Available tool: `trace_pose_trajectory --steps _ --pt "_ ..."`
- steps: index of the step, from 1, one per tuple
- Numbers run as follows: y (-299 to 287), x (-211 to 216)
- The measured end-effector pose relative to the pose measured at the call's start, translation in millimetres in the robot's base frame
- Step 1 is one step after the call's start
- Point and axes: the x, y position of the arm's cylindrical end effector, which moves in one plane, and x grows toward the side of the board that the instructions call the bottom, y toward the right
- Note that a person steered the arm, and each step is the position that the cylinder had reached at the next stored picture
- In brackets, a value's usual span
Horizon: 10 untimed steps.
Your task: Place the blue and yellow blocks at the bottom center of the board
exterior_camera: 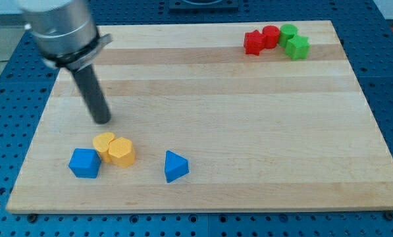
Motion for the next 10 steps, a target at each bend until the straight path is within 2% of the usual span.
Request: trace_pose_trajectory --steps 3,4,5,6,8,10 --pt "57.0 54.0" --pt "40.4 12.5" --pt "-44.8 -1.9" --pt "-62.0 66.5" --pt "14.4 71.2" --pt "64.0 77.9"
